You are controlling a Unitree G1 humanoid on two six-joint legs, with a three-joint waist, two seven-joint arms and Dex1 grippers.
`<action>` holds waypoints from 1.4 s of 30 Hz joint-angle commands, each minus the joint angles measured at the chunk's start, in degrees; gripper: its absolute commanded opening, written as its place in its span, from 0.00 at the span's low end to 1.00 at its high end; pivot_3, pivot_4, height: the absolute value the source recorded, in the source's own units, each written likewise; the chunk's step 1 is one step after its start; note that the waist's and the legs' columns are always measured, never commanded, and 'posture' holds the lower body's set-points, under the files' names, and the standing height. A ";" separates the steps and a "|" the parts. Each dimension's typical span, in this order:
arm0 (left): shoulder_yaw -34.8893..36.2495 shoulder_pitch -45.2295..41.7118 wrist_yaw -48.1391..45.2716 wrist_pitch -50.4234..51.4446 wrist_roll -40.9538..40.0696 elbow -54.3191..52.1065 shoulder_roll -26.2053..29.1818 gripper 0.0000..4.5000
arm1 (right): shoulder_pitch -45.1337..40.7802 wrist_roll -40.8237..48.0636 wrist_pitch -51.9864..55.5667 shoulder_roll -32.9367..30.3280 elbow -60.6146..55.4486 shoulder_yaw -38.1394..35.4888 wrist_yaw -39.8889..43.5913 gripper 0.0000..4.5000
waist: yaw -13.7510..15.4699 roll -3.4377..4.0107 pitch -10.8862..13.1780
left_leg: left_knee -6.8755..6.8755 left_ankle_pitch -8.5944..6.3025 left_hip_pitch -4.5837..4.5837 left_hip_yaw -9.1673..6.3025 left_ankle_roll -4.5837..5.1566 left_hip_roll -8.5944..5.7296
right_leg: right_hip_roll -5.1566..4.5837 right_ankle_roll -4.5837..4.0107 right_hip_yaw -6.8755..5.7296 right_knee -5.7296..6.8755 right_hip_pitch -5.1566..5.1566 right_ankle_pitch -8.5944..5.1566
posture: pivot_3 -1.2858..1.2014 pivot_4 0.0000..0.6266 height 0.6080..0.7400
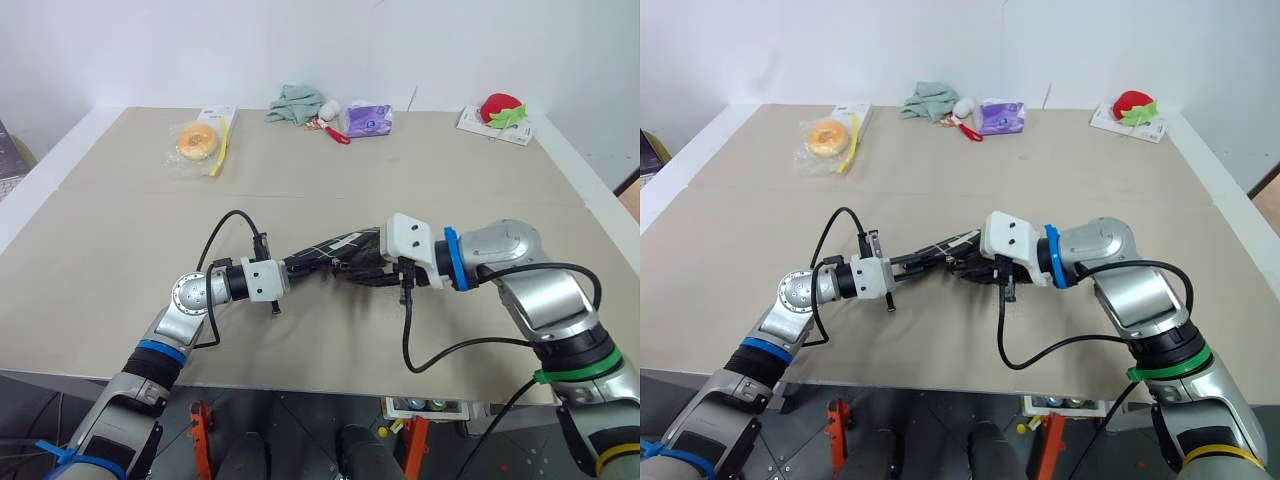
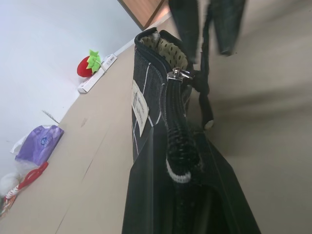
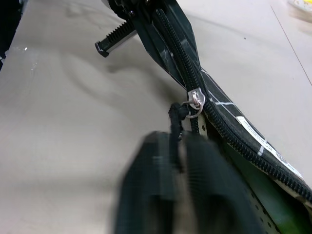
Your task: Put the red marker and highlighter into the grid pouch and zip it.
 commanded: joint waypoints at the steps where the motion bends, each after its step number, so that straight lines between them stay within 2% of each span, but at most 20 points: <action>1: 1.63 -0.24 0.24 -0.26 -1.51 -2.32 0.22 0.00 | -1.35 1.66 0.22 -0.06 -0.89 -2.24 0.36 0.01 | 0.00 0.00 0.00 | 0.00 0.00 0.00 0.00 0.00 0.00 | 0.00 0.00 0.00 0.00 0.00 0.00 | 0.52 0.24 1.00; 9: 1.55 -0.11 0.12 -0.30 -1.54 -2.43 0.26 0.00 | -1.04 4.76 1.34 -3.89 1.91 -8.27 1.19 0.01 | 0.02 0.00 0.00 | 0.01 0.00 0.00 0.00 0.00 -0.01 | -0.01 0.00 0.00 0.00 0.01 0.00 | 0.52 0.24 1.00; 15: 1.44 -0.29 -0.14 -0.52 -1.63 -2.08 0.18 0.00 | -0.83 2.34 -2.97 -9.75 12.80 -13.16 -0.28 0.01 | 0.02 0.00 0.00 | 0.01 0.00 0.00 0.01 0.00 -0.01 | -0.01 -0.01 0.00 0.00 0.01 0.00 | 0.52 0.24 1.00; 21: 1.27 -0.31 -0.18 -0.75 -1.71 -1.86 0.11 0.00 | -0.83 0.91 -6.50 -12.54 20.64 -15.23 -0.42 0.01 | -0.11 0.00 0.00 | -0.01 0.00 0.02 0.04 0.01 0.00 | 0.00 -0.02 0.03 0.00 -0.01 0.01 | 0.52 0.24 1.00; 31: 1.26 -0.10 -0.60 -0.64 -1.89 -1.70 0.14 0.00 | -0.50 1.81 -5.98 -12.49 21.11 -16.15 -0.60 0.01 | -0.04 0.00 0.00 | 0.00 0.00 0.02 0.05 0.00 -0.01 | -0.01 -0.01 0.05 0.00 0.01 0.01 | 0.52 0.24 1.00; 35: 1.27 0.21 -2.03 1.32 -3.45 -2.46 0.23 0.00 | -1.01 7.71 -1.28 -10.22 18.47 -19.11 -0.69 0.01 | -0.04 0.00 0.00 | 0.00 0.00 0.02 0.05 0.00 -0.01 | -0.01 -0.02 0.06 0.00 0.01 0.01 | 0.52 0.24 1.00; 36: 1.33 0.39 -2.73 2.26 -4.40 -2.99 0.29 0.00 | -1.10 9.14 0.00 -9.82 18.02 -20.12 -0.82 0.15 | -0.05 0.00 0.00 | 0.00 0.00 0.02 0.04 0.00 -0.01 | -0.01 -0.02 0.06 0.00 0.01 0.01 | 0.52 0.24 1.00; 37: 1.42 0.71 -3.92 4.66 -6.09 -4.10 0.41 0.00 | -0.97 10.25 1.16 -9.66 17.86 -21.03 -0.89 0.20 | -0.04 0.00 0.00 | 0.00 0.00 0.02 0.04 0.00 -0.01 | 0.00 -0.03 0.06 0.00 0.01 0.02 | 0.52 0.24 1.00; 38: 1.52 0.94 -4.72 6.39 -7.22 -4.93 0.50 0.17 | -0.79 10.84 1.92 -9.61 17.70 -21.58 -0.97 0.32 | -0.02 0.00 0.00 | 0.00 0.00 0.01 0.03 0.00 -0.01 | 0.00 -0.03 0.06 0.01 0.01 0.02 | 0.52 0.24 1.00; 40: 1.74 1.48 -6.78 10.71 -10.00 -7.33 0.93 0.31 | 0.11 11.44 2.45 -9.69 17.79 -22.62 -1.51 0.51 | -0.01 0.00 0.00 | 0.00 0.00 0.01 0.03 0.00 -0.01 | -0.01 -0.03 0.05 0.01 0.02 0.02 | 0.52 0.24 1.00; 41: 1.87 1.72 -7.38 12.41 -10.82 -8.38 1.12 0.46 | 0.38 11.65 2.59 -9.63 17.88 -23.06 -1.91 0.64 | -0.01 0.00 0.00 | 0.00 0.00 -0.01 0.03 0.00 -0.02 | -0.02 -0.02 0.05 0.00 0.02 0.01 | 0.52 0.24 1.00; 42: 2.03 2.07 -8.13 15.08 -12.16 -9.82 1.36 0.51 | 0.79 12.20 3.00 -9.64 17.90 -23.67 -1.94 0.71 | -0.01 0.00 0.00 | 0.00 0.00 0.00 0.03 0.01 -0.02 | -0.02 -0.02 0.05 0.00 0.02 0.01 | 0.52 0.24 1.00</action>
